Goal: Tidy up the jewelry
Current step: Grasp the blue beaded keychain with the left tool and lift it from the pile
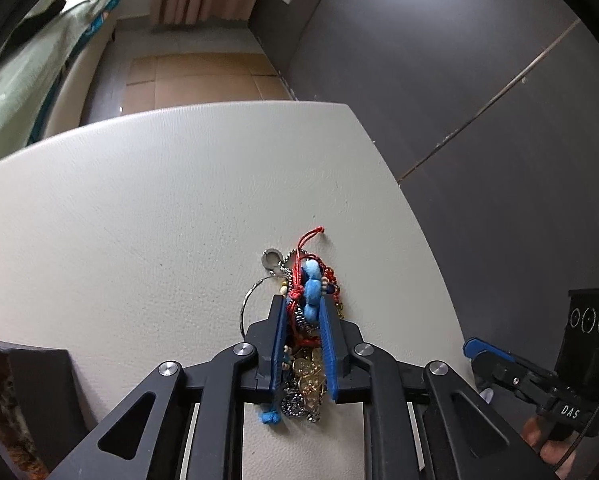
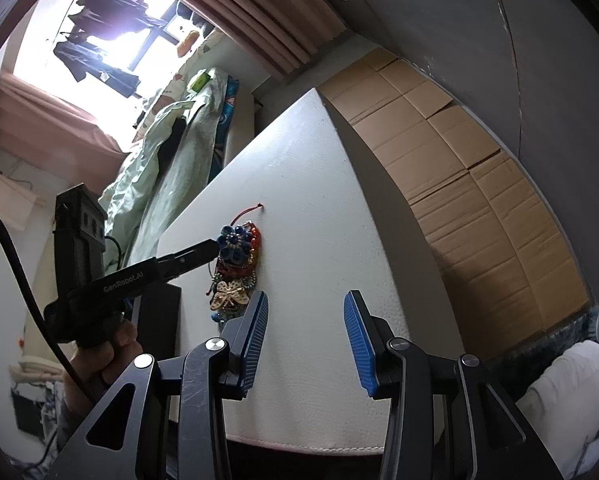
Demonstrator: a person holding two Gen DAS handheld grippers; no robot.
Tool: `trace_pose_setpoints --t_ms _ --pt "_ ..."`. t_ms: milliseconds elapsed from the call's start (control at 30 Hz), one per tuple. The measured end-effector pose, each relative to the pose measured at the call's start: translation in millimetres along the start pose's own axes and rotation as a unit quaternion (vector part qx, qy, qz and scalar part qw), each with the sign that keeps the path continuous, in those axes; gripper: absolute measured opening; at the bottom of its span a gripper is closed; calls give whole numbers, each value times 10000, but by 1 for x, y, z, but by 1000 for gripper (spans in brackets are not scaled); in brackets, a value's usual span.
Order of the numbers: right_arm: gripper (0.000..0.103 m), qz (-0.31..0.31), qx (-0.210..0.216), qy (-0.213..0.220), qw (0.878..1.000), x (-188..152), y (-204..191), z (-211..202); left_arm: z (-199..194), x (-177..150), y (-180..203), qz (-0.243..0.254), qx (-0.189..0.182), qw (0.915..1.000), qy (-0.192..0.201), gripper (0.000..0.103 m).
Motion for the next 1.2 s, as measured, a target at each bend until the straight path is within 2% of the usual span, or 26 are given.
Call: trace_pose_setpoints --t_ms 100,267,467,533,567,733,767,1200 --pt "42 -5 3 -11 10000 0 -1 1 3 2 -3 -143 -171 9997 -62 17" --pt "42 -31 -11 -41 10000 -1 -1 1 1 5 -9 -235 -164 9995 -88 17" --pt "42 -31 -13 -58 10000 0 0 2 5 -1 -14 -440 -415 9979 -230 17" --pt "42 -36 -6 -69 10000 -1 -1 3 3 1 -13 -472 -441 9977 -226 11" --pt "42 -41 -3 -72 10000 -1 -2 4 0 0 -12 -468 -478 9976 -205 8" --pt "42 -90 9 -59 9999 0 -7 4 -15 -1 -3 -362 -656 9971 -121 5" --pt "42 -102 15 -52 9999 1 -8 4 -17 0 -2 -369 -692 9969 -111 0" --pt "42 -208 130 -16 9997 4 -22 5 -56 2 18 -101 -977 9951 123 0"
Point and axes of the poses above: each gripper's, at about its wrist camera, not at the fingertips, and z roughly the way its jaws point, y to its right, x to its top, the point moved 3 cm from there along z, roughly the way its jaws point, and after that the axes turned 10 degrees about -z, right-handed, at the moved point
